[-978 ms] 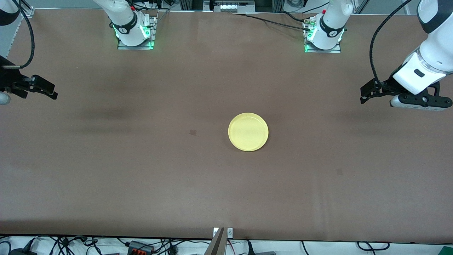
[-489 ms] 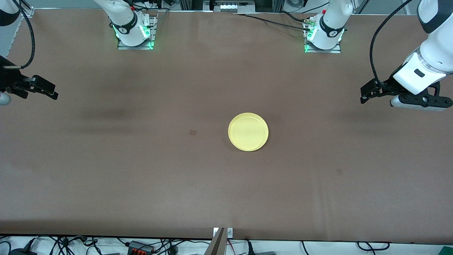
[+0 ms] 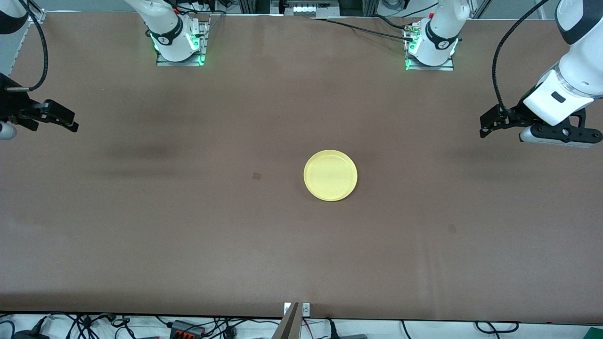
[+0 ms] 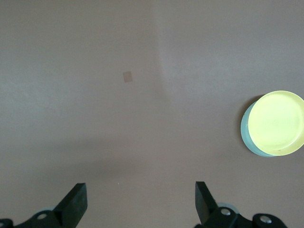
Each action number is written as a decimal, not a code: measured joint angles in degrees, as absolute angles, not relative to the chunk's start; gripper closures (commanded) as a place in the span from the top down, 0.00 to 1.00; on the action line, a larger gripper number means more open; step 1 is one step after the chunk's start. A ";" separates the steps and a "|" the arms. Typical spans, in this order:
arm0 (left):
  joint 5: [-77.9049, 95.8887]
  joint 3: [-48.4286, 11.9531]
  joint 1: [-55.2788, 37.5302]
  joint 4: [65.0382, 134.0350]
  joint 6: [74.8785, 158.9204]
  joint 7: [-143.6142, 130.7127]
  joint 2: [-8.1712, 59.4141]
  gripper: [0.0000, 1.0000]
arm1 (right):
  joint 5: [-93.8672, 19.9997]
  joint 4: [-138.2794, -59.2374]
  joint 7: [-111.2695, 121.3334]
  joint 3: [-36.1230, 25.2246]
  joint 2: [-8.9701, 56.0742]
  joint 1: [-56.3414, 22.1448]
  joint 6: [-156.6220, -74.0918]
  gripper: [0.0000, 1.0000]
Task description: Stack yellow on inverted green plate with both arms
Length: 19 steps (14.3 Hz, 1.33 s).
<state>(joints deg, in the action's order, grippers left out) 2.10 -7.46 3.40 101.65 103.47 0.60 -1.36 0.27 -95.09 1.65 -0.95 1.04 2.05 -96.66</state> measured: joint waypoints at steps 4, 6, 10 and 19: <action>2.10 -7.46 3.40 101.65 103.47 0.60 -1.36 1.00 | 0.28 -95.81 1.65 -0.94 0.41 2.16 -96.10 1.00; 2.10 -7.46 3.40 101.65 103.47 0.60 -1.36 1.00 | 0.28 -96.07 1.65 -0.85 0.08 2.16 -96.09 1.00; 2.10 -7.46 3.40 101.65 103.47 0.60 -1.36 1.00 | 0.28 -96.07 1.65 -0.75 0.01 2.16 -96.06 1.00; 2.10 -7.46 3.40 101.65 103.47 0.60 -1.34 1.00 | 0.30 -96.14 1.68 -0.12 0.00 2.15 -96.01 1.00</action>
